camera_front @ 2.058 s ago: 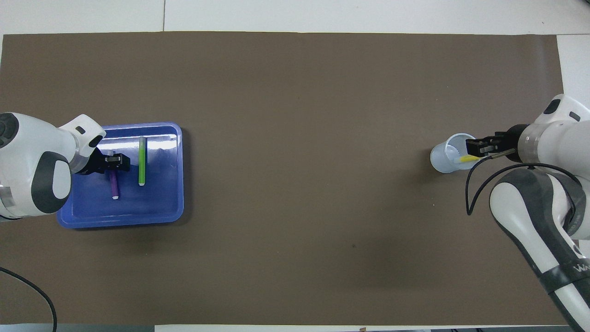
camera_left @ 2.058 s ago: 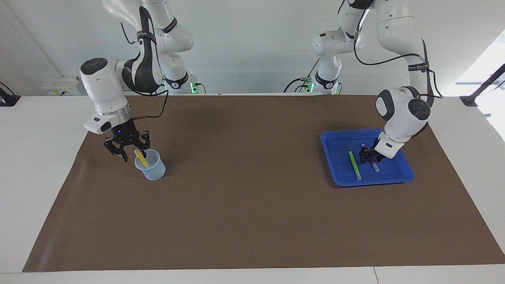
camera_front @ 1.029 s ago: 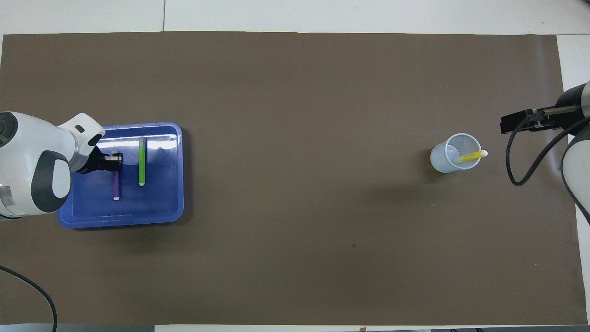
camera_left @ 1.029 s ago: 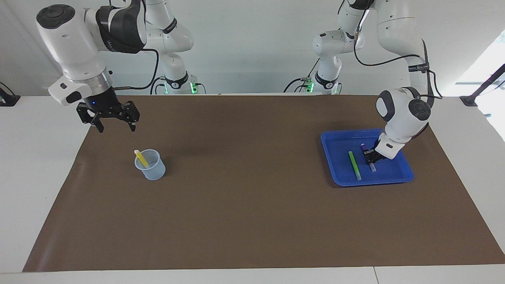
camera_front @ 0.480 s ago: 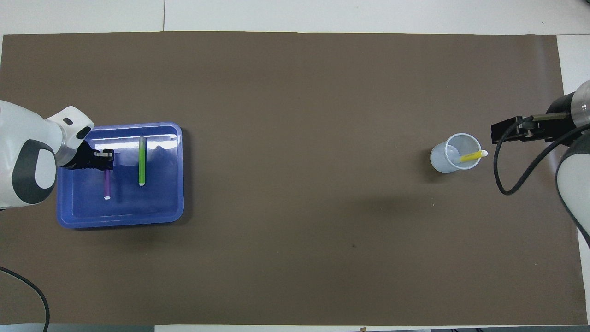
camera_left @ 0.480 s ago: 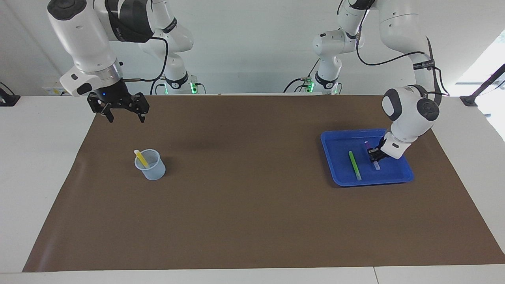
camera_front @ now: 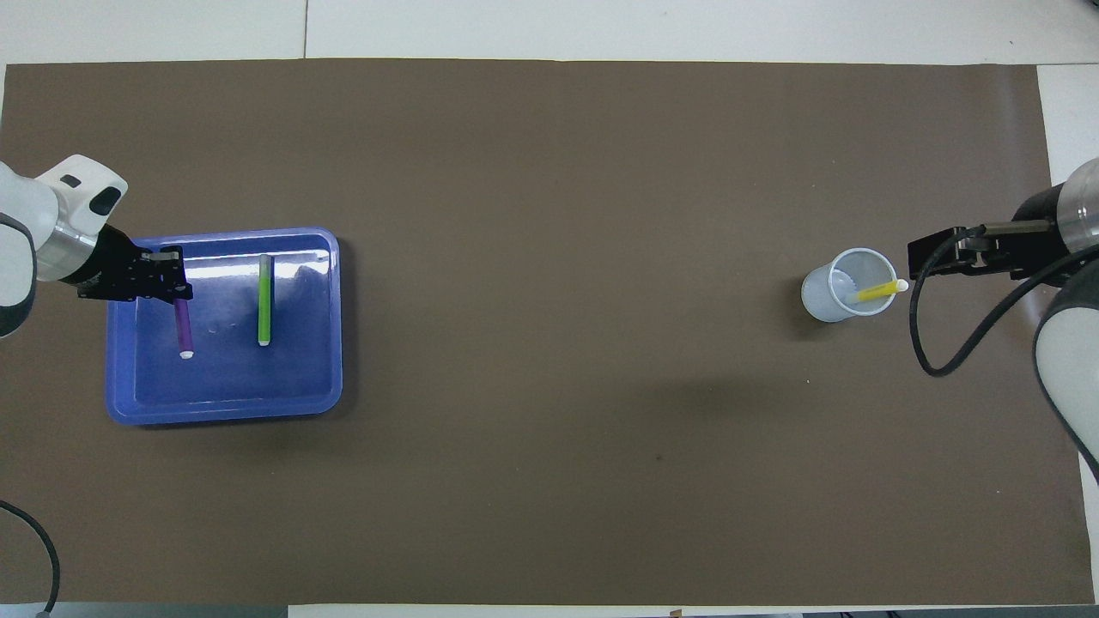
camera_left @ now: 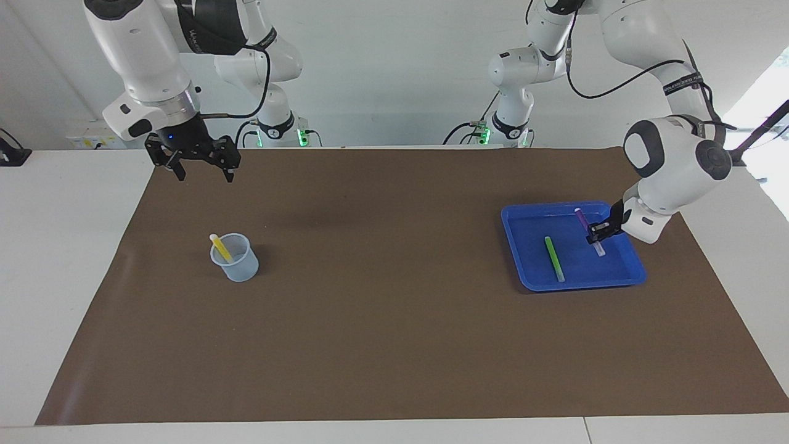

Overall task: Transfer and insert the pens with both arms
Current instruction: 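Grasp the purple pen in the tray with the left gripper, then lift the purple pen with the left gripper while the right gripper approaches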

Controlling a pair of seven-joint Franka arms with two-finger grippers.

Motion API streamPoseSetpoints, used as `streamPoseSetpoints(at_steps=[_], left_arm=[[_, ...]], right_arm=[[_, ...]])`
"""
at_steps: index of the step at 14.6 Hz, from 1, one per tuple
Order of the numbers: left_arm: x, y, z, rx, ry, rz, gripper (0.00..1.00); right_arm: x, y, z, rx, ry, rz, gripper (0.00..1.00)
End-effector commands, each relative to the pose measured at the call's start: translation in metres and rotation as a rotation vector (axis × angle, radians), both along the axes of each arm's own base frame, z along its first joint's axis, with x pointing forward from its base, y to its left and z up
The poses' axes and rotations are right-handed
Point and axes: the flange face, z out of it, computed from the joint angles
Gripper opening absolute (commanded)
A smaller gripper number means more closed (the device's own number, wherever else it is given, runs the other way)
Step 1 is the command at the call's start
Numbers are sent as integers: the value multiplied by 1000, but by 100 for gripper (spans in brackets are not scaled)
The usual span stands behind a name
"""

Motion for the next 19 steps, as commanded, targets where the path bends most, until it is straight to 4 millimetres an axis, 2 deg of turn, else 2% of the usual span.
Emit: streamPoseSetpoints(at_steps=[1, 4, 7, 11, 13, 15, 18, 19], left_arm=[[6, -18, 34, -73, 36, 220, 0], [-4, -50, 70, -138, 117, 450, 0], [-14, -74, 113, -294, 182, 722, 0], [-30, -124, 147, -403, 321, 936, 0], [-39, -137, 150, -456, 420, 1014, 0], [-58, -152, 151, -512, 493, 1026, 0], [-85, -190, 149, -539, 593, 1037, 0], [-91, -206, 146, -530, 605, 1047, 0]], right_arm=[[-3, -3, 5, 0, 3, -18, 100], [-4, 0, 3, 23, 20, -19, 100], [-4, 1, 4, 67, 19, -29, 100], [-5, 8, 4, 68, 13, -19, 100], [-10, 32, 10, 80, 5, 18, 100], [-14, 58, 13, 178, 7, 33, 100], [-13, 90, 20, 366, -4, -3, 100], [-12, 108, 24, 423, -23, -25, 100]])
